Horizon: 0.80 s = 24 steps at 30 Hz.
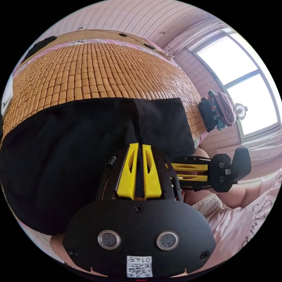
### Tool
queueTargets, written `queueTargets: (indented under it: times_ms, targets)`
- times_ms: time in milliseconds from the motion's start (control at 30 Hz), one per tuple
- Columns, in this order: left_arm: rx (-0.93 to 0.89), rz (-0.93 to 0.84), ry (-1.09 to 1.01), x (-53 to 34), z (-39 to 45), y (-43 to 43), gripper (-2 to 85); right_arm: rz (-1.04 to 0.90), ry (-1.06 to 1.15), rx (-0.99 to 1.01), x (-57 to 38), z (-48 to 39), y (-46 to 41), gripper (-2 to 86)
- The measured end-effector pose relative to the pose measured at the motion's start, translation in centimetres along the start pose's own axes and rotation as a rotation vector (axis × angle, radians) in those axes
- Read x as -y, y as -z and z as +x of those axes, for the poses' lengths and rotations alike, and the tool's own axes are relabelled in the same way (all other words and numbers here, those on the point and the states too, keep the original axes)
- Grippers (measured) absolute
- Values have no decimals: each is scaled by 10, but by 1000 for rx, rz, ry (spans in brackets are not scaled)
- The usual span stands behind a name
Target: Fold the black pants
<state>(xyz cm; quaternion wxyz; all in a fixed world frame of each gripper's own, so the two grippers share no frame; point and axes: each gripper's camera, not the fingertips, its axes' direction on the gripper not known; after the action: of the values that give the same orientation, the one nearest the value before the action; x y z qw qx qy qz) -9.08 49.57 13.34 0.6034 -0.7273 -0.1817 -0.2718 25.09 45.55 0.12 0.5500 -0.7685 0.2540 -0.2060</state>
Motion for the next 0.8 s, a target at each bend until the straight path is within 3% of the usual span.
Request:
queueTargets:
  times_ms: [333, 533, 800]
  targets:
    - [55, 4, -44, 27, 24, -4, 81, 37, -25, -30, 6, 1, -13, 90]
    - [109, -96, -93, 38, 37, -10, 5, 68, -66, 42, 2, 20, -2, 35]
    - [88, 55, -146, 21, 74, 43, -9, 191, -86, 140, -16, 50, 43, 23]
